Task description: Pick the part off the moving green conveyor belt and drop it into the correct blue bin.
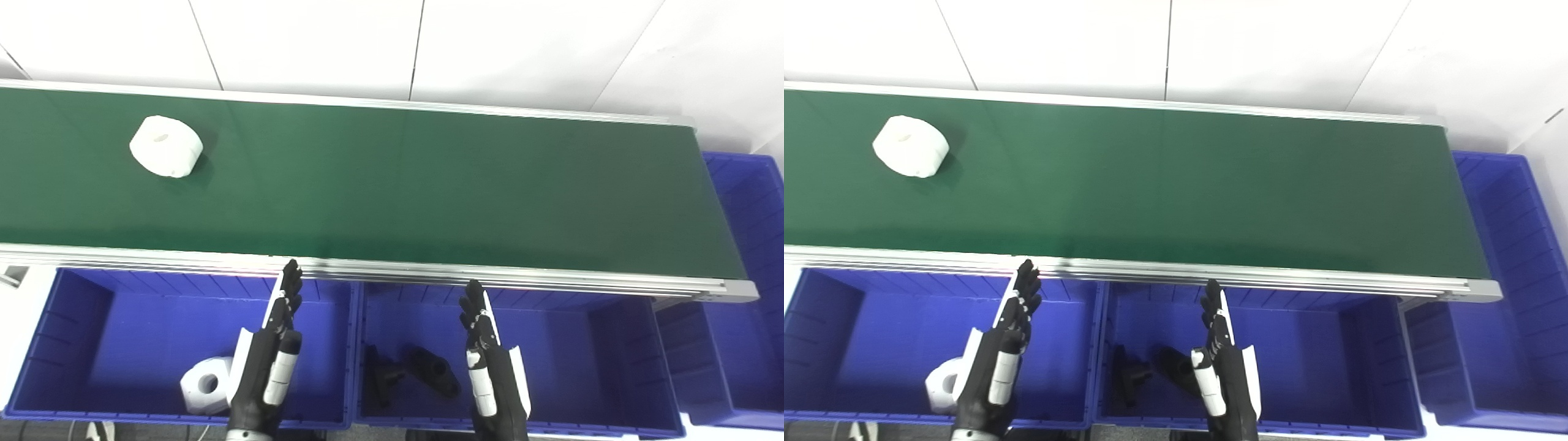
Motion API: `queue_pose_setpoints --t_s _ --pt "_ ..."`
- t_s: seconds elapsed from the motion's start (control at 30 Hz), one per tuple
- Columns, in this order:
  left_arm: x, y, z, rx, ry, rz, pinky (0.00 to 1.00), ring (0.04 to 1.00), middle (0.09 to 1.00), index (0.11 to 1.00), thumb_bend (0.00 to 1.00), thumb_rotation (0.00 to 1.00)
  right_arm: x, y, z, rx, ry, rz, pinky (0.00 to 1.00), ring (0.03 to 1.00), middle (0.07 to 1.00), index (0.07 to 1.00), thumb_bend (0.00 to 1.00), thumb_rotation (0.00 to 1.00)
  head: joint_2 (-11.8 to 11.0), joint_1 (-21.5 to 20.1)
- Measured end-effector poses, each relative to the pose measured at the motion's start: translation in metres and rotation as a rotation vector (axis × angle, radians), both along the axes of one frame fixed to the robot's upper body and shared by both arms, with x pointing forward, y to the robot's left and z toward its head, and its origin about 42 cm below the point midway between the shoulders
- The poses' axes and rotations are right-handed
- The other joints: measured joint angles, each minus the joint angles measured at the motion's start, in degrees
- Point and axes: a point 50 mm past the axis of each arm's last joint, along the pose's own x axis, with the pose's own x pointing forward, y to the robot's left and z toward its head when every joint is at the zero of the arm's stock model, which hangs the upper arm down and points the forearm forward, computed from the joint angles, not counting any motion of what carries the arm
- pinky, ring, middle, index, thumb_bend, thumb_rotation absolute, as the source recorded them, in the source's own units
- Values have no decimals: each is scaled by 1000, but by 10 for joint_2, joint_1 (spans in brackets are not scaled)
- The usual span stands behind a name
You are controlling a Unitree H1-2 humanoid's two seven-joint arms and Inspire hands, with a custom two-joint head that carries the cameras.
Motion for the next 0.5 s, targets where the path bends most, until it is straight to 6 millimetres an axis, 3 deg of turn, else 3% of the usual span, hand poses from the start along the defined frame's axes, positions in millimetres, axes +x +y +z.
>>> queue_pose_setpoints --t_s 0.1,0.27,0.5 --pt "-1 -2 -5 7 6 -5 1000 1000 1000 1000 721 1000 0 -3 -5 -6 12 4 1000 992 1000 1000 740 948 -16 22" --pt "-3 -8 -12 21 10 -5 1000 1000 1000 1000 579 1000 0 -9 -10 -2 26 4 1000 1000 1000 1000 744 937 -42 51" --pt "-4 -14 -20 17 6 -15 1000 1000 1000 1000 587 1000 2 -17 -17 -6 43 8 1000 1000 1000 1000 734 936 -58 67"
